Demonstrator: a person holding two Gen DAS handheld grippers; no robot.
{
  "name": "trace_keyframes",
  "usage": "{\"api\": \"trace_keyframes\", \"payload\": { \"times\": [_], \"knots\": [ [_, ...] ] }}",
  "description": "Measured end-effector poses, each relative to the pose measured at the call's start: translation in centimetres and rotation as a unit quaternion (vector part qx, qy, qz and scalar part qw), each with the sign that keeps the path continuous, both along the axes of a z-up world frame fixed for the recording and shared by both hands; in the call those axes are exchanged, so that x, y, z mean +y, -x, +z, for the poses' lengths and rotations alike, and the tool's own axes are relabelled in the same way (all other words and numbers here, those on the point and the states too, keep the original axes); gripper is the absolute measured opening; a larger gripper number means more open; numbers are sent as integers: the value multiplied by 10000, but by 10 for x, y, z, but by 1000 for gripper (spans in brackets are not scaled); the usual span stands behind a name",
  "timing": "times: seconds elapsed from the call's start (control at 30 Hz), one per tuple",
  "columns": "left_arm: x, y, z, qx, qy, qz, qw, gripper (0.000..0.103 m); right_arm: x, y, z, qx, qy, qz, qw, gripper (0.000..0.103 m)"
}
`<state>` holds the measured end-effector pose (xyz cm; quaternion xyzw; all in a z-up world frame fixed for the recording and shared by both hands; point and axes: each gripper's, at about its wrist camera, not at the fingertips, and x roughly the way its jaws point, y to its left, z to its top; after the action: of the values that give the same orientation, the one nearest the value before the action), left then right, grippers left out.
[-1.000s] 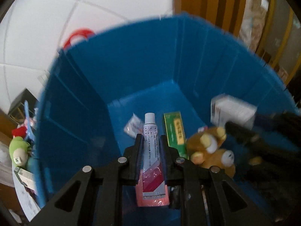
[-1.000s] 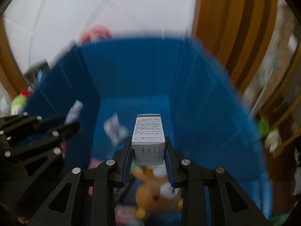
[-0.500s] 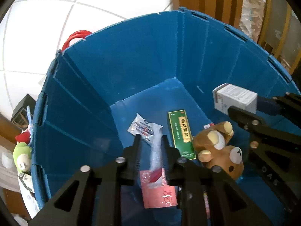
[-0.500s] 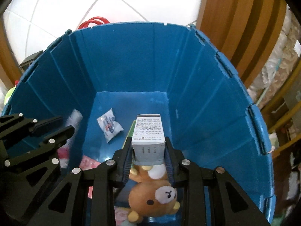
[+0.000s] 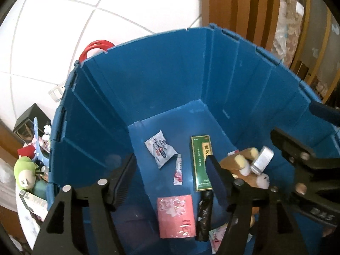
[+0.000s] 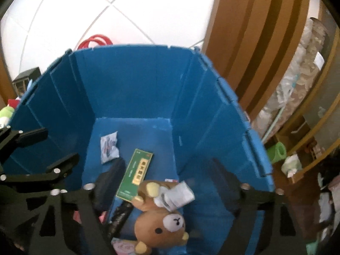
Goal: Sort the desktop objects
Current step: 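Move both tools back from the crate toward the heap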
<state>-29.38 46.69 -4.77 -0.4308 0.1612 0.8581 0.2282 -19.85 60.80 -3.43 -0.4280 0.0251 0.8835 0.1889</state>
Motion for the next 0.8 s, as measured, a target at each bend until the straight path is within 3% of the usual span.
{"api": "trace_keyframes", "payload": {
  "times": [0.13,0.43,0.8],
  "knots": [
    [-11,-13,19,142,-276,-23,9995,77,-6,-10,23,263,-52,9,9996,103],
    [-63,-61,75,1057,-883,60,9904,83,-31,-55,67,978,19,288,9948,103],
    [-181,-91,88,1671,-1324,506,9757,83,-108,-79,67,1597,571,954,9809,103]
  ]
}}
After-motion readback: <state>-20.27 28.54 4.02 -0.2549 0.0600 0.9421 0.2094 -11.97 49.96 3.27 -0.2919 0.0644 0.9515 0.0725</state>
